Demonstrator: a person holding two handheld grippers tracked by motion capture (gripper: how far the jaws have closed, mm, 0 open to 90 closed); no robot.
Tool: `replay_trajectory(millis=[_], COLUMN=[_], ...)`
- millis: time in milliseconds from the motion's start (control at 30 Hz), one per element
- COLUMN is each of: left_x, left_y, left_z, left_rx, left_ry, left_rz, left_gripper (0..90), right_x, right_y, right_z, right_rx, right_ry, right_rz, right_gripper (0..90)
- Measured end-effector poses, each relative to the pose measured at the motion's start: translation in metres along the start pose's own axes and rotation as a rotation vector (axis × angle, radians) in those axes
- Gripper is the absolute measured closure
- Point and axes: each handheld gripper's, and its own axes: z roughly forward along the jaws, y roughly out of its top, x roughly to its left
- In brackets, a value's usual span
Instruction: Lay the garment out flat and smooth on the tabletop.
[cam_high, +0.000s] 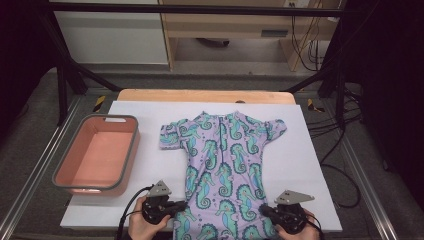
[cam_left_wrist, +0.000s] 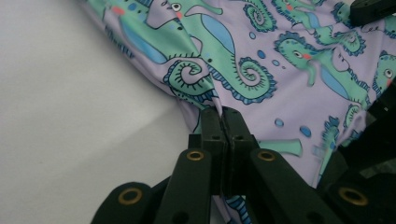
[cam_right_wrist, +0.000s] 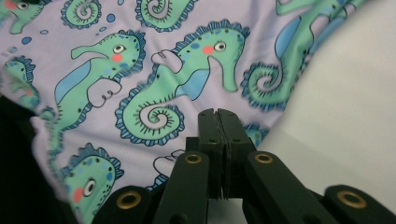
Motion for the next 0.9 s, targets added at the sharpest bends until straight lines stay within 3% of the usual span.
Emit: replay_trajectory(millis=[67,100,133,167,200,267,367,400,533,567,700,900], left_x=[-0.001,0.001,0.004,0.008,0.015,0.018,0.023,0.024,0.024,0.024,0.021,0.023], left_y=[0.0,0.001,0.003,0.005,0.009,0.012,0.018,0.02,0.023,0.024,0.027,0.029], left_z=[0.0,0.0,0.0,-0.001,-0.003,-0.003,0.002,0.008,0.017,0.019,0.025,0.021], left_rx=[-0.005,-0.011,-0.02,-0.03,-0.053,-0.061,-0.063,-0.052,-0.035,-0.029,0.0,0.012], left_ry=[0.009,0.023,0.042,0.047,0.059,0.069,0.08,0.089,0.091,0.092,0.09,0.112], left_rz=[0.005,0.008,0.0,-0.013,-0.031,-0.04,-0.048,-0.042,-0.047,-0.044,-0.037,-0.026], left_gripper=[85.6,74.1,74.1,68.1,65.7,63.7,63.7,64.2,67.8,70.4,86.4,89.6], right_x=[0.0,-0.001,-0.001,-0.004,-0.007,-0.014,-0.022,-0.029,-0.036,-0.039,-0.041,-0.037], right_y=[-0.002,-0.002,-0.002,0.003,0.007,0.015,0.021,0.026,0.03,0.032,0.034,0.032], right_z=[-0.002,-0.004,-0.004,-0.002,0.0,0.007,0.016,0.026,0.038,0.043,0.043,0.038], right_rx=[-0.001,-0.04,-0.04,-0.096,-0.109,-0.134,-0.136,-0.133,-0.112,-0.098,-0.089,-0.079], right_ry=[0.019,0.013,0.013,-0.029,-0.04,-0.064,-0.084,-0.098,-0.12,-0.136,-0.107,-0.077], right_rz=[0.018,0.019,0.019,-0.005,-0.011,-0.021,-0.013,-0.011,-0.023,-0.027,-0.017,0.0], right_gripper=[85.8,69.8,69.8,60.0,57.8,54.7,54.7,56.0,60.1,65.5,84.6,88.5])
